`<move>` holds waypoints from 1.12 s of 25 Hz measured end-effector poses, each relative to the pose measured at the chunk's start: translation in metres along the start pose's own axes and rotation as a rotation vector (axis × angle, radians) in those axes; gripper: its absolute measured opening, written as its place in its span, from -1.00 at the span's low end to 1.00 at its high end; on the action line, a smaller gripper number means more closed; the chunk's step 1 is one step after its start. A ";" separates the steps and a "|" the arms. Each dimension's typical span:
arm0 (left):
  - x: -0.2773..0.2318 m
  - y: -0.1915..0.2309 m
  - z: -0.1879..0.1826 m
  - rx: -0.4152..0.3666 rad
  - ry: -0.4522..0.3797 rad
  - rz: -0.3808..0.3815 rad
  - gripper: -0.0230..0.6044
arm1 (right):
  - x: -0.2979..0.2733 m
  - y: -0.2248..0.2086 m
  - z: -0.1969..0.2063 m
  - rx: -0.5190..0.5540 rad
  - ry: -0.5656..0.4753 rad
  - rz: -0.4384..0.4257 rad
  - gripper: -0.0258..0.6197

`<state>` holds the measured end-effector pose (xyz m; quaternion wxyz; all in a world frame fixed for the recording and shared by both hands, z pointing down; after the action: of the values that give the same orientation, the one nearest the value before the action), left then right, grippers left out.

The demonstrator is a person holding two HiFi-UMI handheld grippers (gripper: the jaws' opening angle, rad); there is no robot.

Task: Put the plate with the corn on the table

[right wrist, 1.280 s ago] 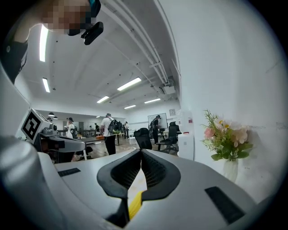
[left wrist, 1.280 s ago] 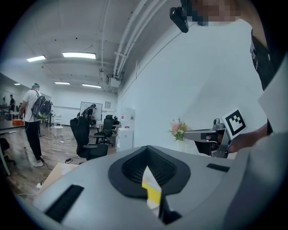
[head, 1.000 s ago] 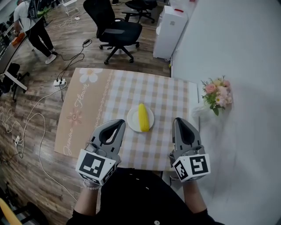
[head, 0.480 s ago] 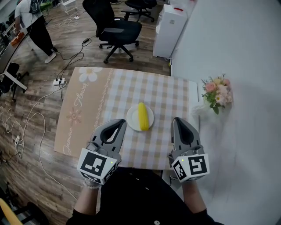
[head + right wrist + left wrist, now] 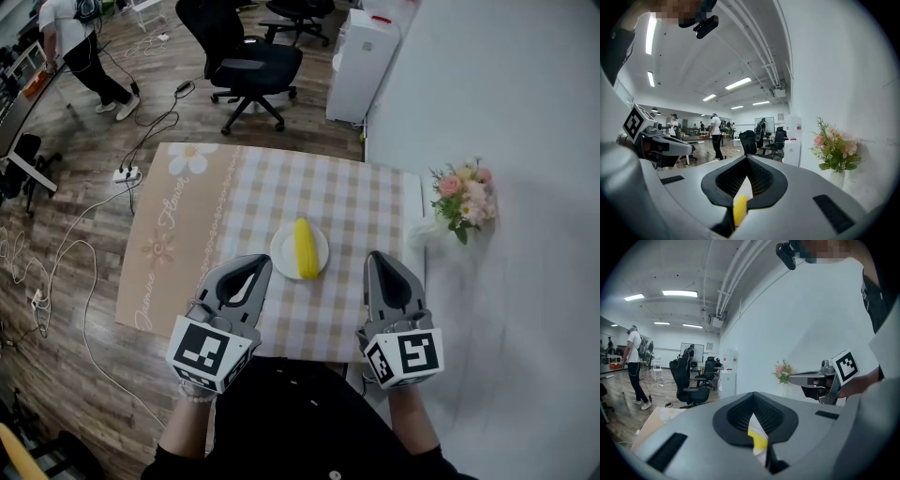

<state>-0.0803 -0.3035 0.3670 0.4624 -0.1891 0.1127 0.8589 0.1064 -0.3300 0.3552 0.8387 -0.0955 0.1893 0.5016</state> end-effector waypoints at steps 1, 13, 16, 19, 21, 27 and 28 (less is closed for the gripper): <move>0.000 0.000 0.001 0.003 0.001 -0.003 -0.89 | -0.001 0.000 0.000 0.006 0.002 0.003 -0.80; -0.001 0.002 0.004 0.004 0.015 -0.005 -0.89 | -0.009 0.006 0.006 0.025 0.025 -0.007 -0.80; -0.001 0.002 0.005 0.002 0.016 -0.007 -0.89 | -0.010 0.008 0.006 0.032 0.025 -0.010 -0.80; -0.001 0.004 0.007 0.012 0.018 -0.010 -0.89 | -0.012 0.009 0.005 0.016 0.023 -0.020 -0.80; -0.001 0.005 0.007 0.018 0.018 -0.011 -0.89 | -0.013 0.009 0.005 0.011 0.022 -0.022 -0.80; -0.002 0.003 0.007 -0.005 0.020 -0.002 -0.89 | -0.015 0.012 0.005 0.013 0.024 -0.032 -0.80; -0.002 0.004 0.008 0.005 0.023 -0.006 -0.89 | -0.015 0.012 0.006 0.011 0.024 -0.032 -0.80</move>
<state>-0.0844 -0.3043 0.3752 0.4640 -0.1981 0.1198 0.8551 0.0908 -0.3347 0.3668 0.8448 -0.1001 0.2006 0.4859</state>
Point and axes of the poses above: the fingertips, and each gripper's own axes: x backward along the fingers, y to its left, z out of its underside, the point moved 3 cm from there along x, backward along the fingers, and after that the axes turned 15 degrees about y, right-handed, at the moved point
